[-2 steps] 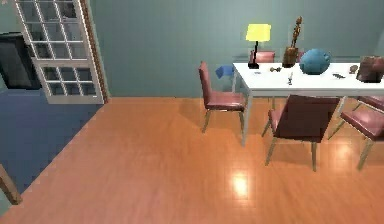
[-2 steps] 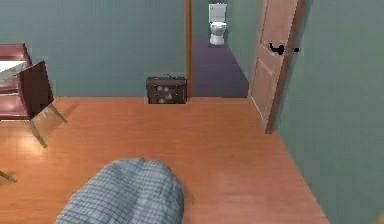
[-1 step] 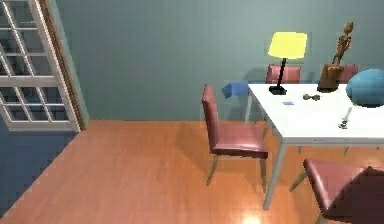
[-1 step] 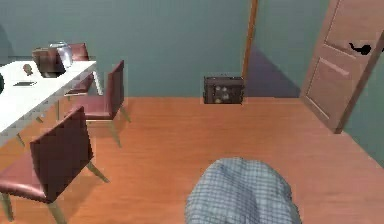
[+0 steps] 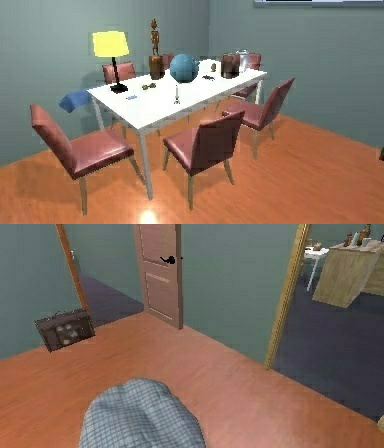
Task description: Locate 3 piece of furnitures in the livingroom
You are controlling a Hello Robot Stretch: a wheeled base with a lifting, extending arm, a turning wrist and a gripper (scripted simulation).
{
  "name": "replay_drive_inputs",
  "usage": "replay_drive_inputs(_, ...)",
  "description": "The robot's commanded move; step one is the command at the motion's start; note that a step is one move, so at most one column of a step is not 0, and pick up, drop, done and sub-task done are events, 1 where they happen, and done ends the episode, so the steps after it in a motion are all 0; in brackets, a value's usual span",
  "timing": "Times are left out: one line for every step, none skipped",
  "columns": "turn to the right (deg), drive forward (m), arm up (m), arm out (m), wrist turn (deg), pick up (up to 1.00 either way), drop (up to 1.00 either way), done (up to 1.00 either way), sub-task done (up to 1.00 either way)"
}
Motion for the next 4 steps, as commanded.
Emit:
replay_drive_inputs(9.0,0.00,0.00,0.00,0.0,0.00,0.00,0.00,0.00)
replay_drive_inputs(0.0,0.15,0.00,0.00,0.0,0.00,0.00,0.00,0.00)
replay_drive_inputs(0.0,0.00,0.00,0.00,0.0,0.00,0.00,0.00,1.00)
replay_drive_inputs(-45.0,0.00,0.00,0.00,0.0,0.00,0.00,0.00,0.00)
